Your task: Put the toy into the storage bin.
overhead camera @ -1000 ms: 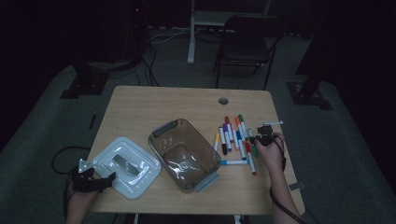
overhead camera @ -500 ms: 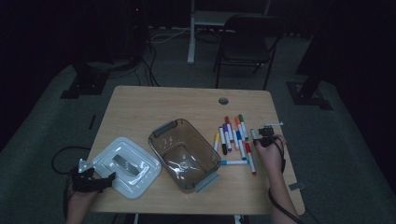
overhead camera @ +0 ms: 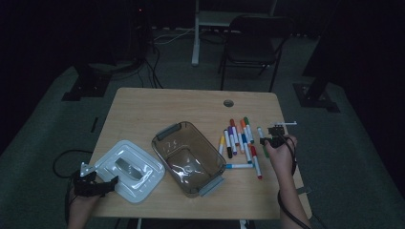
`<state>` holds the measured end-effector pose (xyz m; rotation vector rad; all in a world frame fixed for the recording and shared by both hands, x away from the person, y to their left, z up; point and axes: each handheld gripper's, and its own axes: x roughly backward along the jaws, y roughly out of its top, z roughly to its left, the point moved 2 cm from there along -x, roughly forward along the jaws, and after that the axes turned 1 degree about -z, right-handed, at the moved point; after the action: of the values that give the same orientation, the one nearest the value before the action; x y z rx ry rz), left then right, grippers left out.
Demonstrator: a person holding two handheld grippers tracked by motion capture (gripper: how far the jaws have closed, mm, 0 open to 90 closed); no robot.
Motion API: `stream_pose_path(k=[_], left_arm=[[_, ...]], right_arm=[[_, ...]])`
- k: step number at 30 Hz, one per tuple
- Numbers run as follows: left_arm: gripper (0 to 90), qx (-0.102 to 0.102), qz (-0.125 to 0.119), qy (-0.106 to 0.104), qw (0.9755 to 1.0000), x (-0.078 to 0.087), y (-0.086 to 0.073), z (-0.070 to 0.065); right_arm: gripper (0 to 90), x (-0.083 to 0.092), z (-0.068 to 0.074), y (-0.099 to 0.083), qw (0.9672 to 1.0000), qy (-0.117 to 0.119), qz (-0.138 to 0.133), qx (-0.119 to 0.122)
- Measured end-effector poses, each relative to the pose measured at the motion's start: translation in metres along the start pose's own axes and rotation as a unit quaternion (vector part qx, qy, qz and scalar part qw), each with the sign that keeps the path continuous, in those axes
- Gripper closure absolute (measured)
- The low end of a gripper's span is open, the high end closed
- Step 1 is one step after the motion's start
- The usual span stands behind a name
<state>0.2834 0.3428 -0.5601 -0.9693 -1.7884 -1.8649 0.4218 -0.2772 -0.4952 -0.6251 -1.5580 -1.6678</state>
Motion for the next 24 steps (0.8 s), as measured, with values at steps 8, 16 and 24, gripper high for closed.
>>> stream_pose_path(k=[8, 16, 24], left_arm=[[0.4, 0.000, 0.000, 0.000, 1.0000, 0.000, 0.000, 0.000], [0.5, 0.000, 0.000, 0.000, 1.0000, 0.000, 0.000, 0.000], [0.5, -0.001, 0.000, 0.000, 1.0000, 0.000, 0.000, 0.000]], right_arm=[[76.5, 0.028, 0.029, 0.010, 0.9986, 0.041, -0.027, 0.018], [76.4, 0.059, 0.059, 0.018, 0.9942, 0.075, -0.063, 0.043], [76.4, 0.093, 0.098, 0.026, 0.9846, 0.121, -0.100, 0.077]])
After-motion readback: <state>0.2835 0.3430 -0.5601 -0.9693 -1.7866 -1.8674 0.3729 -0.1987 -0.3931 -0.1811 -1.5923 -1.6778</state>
